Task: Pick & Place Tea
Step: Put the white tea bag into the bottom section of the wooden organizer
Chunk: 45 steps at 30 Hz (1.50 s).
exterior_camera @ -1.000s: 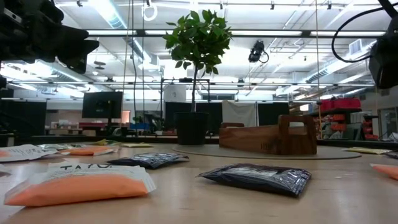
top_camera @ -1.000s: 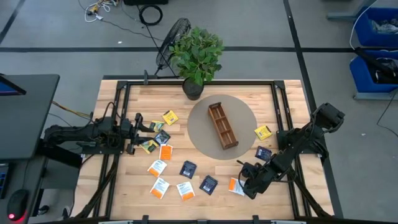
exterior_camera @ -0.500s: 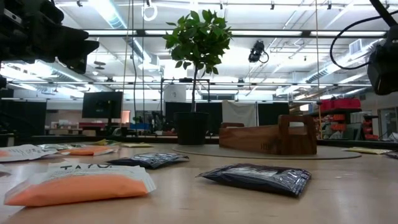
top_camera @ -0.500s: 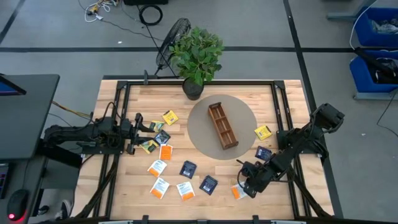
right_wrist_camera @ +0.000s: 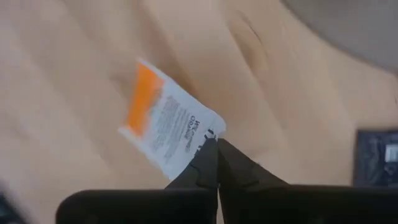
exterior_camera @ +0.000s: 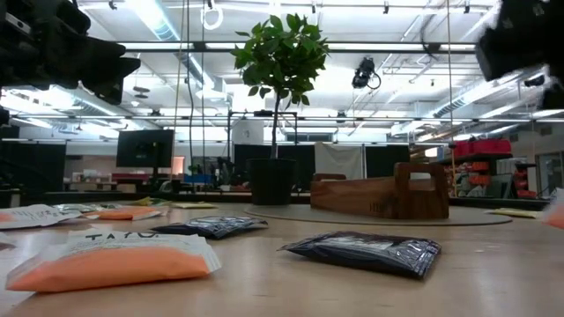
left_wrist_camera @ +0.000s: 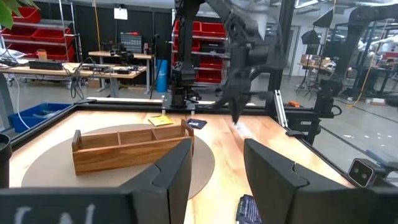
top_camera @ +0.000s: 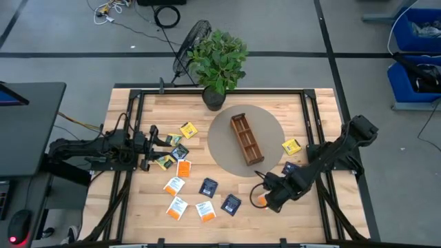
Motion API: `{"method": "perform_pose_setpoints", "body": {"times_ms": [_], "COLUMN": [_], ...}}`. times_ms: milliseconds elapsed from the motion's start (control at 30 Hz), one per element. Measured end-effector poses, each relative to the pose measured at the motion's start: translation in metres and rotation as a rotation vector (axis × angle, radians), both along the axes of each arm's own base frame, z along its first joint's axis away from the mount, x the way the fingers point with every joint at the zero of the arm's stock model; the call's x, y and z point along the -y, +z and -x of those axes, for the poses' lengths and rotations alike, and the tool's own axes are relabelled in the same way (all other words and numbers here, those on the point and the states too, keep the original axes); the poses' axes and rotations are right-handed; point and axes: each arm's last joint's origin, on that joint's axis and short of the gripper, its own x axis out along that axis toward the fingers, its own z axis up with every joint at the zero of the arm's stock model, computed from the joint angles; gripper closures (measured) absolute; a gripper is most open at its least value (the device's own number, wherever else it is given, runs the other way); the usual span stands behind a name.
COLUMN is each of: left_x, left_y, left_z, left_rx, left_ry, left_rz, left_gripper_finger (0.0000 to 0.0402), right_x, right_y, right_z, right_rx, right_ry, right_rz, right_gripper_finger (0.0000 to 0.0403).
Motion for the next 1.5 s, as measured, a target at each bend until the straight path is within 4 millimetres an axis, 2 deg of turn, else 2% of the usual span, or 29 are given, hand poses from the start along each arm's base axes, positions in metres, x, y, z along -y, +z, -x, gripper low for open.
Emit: {"method": "perform_pose_setpoints", "body": {"times_ms": [133, 500, 733, 867, 1167, 1300, 1500], "left_x": [0.000, -0.001, -0.001, -0.001, -0.001, -0.001, -0.001], "left_y": [0.000, 0.000, 0.000, 0.000, 0.000, 0.000, 0.000], "left_z": [0.000, 0.000, 0.000, 0.000, 0.000, 0.000, 0.000], "left_rx": [0.001, 0.002, 0.002, 0.002, 0.004, 0.004, 0.003], "left_ry": [0.004, 0.034, 0.035, 0.034, 0.035, 0.034, 0.035], "left_rz": [0.000, 0.003, -0.007, -0.005, -0.005, -0.005, -0.005], "left_gripper_finger": [0.0250, 0.0250, 0.0250, 0.0250, 0.0250, 0.0250, 0.0250], "right_x": [0.010, 0.045, 0.083, 0.107, 0.163, 0.182, 0.196], "right_y": [0.016, 0.064, 0.101, 0.111, 0.111, 0.102, 0.080], "right_z": [-0.003, -0.028, -0.044, -0.052, -0.061, -0.067, -0.081], "right_rx": [-0.065, -0.085, -0.068, -0.048, -0.069, -0.105, -0.170], "right_ry": [0.006, 0.028, -0.046, -0.074, -0.196, -0.237, -0.233], "right_rz": [0.060, 0.098, 0.130, 0.128, 0.055, 0.030, -0.004], "right_gripper_finger": [0.0402, 0.0403, 0.0403, 0.0403, 0.0403, 0.0403, 0.0403]}}
